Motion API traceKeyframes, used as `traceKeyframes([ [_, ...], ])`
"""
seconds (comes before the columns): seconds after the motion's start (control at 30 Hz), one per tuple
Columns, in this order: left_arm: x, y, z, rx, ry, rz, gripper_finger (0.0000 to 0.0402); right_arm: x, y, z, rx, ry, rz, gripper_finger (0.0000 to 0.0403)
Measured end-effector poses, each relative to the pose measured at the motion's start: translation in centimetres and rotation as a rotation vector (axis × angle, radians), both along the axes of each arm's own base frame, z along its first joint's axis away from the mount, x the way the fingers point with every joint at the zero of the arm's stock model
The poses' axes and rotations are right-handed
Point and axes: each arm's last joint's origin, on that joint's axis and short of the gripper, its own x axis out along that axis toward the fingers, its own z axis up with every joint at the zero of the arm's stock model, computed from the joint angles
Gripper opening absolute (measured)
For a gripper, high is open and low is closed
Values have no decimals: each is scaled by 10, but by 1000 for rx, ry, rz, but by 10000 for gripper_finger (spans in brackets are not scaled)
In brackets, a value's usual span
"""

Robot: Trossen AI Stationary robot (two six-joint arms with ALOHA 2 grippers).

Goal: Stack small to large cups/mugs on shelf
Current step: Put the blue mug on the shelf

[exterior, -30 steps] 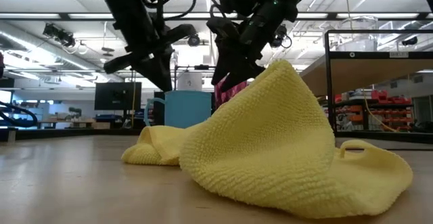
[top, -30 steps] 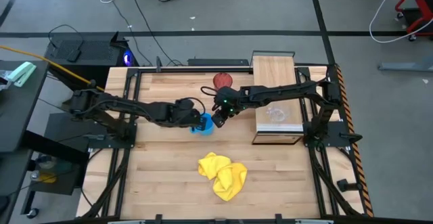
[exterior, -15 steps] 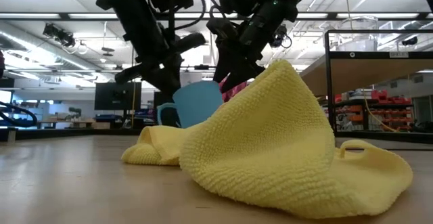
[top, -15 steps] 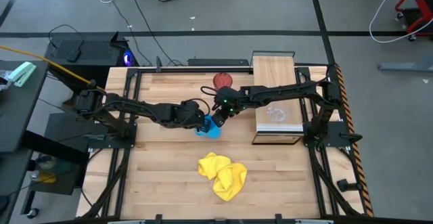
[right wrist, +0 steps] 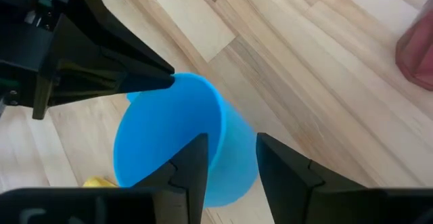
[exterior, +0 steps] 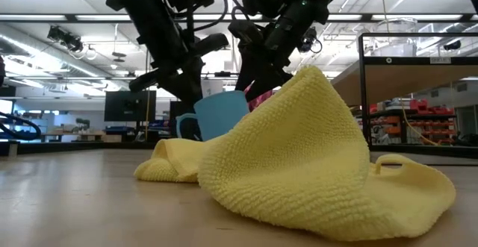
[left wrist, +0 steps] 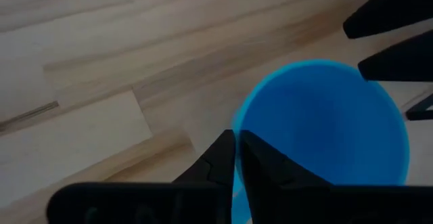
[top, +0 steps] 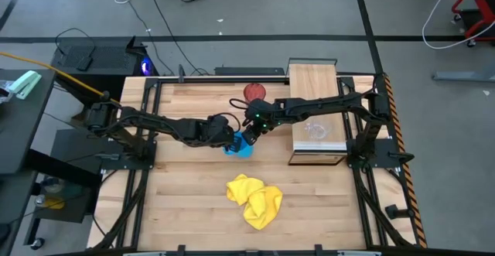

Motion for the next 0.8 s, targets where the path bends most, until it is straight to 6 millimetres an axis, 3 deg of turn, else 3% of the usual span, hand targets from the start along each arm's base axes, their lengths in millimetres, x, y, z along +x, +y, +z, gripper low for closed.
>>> traceKeyframes([
  [0.8,0,2,6,32,-19,-43,36,-4,1,4,22,10,14,132],
])
